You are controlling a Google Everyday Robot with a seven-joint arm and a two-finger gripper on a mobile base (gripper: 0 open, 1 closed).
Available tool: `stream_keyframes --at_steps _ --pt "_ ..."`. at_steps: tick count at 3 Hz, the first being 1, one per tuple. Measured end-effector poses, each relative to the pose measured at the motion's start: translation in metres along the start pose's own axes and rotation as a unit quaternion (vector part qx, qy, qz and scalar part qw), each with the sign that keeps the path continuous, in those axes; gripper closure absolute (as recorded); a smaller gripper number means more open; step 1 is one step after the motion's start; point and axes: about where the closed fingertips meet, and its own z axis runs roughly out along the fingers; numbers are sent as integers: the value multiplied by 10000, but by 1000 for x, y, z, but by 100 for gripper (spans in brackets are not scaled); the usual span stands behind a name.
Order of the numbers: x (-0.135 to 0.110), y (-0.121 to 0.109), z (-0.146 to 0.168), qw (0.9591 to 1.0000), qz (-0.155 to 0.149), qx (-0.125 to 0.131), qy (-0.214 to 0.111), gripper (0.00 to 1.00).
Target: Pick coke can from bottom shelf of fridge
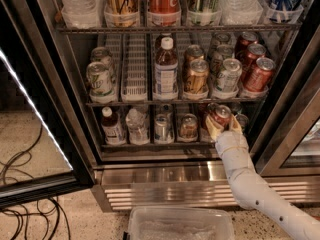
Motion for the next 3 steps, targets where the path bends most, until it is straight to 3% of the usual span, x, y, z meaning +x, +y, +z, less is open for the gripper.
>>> stream_keyframes --at_steps 1,2,3 --pt "-28 -22 -10 9993 106 -327 -115 100" --pt "-36 -30 -16 9986 200 -487 -81 100" --pt "-33 -21 -22 9963 284 -812 75 100"
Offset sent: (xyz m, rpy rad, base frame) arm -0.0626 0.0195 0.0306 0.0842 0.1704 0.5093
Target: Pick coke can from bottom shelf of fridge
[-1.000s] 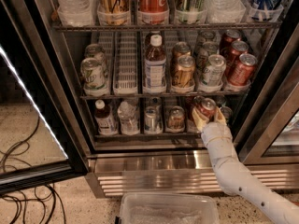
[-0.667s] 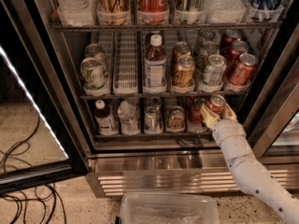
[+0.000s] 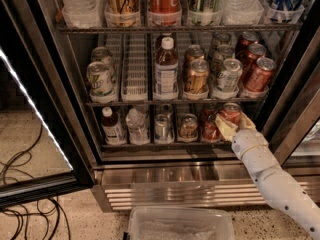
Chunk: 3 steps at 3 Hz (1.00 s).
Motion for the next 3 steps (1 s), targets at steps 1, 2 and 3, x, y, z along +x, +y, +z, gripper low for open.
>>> stream_keyframes --at_steps 1,2,3 --pt "-19 -15 -15 9984 465 -294 -88 100" --pt "-15 4 -16 9967 485 -644 58 100" --pt "-15 4 -16 9967 484 -644 59 100"
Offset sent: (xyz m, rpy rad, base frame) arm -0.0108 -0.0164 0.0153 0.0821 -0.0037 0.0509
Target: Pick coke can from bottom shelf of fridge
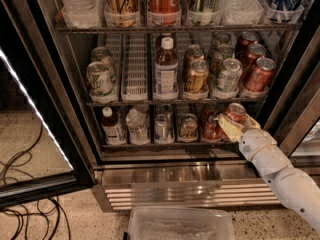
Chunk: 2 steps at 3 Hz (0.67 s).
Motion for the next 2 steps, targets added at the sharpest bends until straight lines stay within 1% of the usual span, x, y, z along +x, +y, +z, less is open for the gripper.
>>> stream_keyframes --at_steps 1,2 --pt "4 10 -1 9996 12 -239 145 100" --pt "16 47 -14 9958 381 -774 310 100"
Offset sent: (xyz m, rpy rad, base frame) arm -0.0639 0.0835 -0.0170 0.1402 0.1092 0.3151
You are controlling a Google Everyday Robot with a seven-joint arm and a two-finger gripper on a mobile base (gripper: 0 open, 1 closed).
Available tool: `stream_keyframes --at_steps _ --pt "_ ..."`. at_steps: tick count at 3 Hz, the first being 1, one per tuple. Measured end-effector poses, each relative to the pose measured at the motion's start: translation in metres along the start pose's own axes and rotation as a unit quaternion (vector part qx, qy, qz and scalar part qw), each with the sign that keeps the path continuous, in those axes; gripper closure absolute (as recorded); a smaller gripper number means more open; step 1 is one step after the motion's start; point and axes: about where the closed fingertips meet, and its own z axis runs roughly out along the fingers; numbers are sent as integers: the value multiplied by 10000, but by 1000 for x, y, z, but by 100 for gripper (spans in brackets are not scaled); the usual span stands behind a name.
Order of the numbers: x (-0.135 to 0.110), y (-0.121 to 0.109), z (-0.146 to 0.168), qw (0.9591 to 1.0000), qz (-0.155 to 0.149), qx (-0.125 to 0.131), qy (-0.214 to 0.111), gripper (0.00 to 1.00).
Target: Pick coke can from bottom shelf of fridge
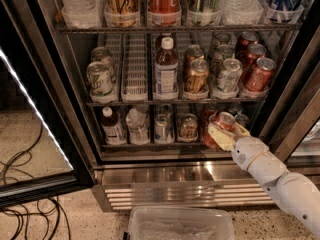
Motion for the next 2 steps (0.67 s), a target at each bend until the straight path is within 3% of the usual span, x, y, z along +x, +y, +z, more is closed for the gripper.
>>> stream_keyframes --at_steps 1,2 --pt "9 43 -2 9970 349 -666 158 100" --pt "12 50 -2 9959 349 -798 232 100"
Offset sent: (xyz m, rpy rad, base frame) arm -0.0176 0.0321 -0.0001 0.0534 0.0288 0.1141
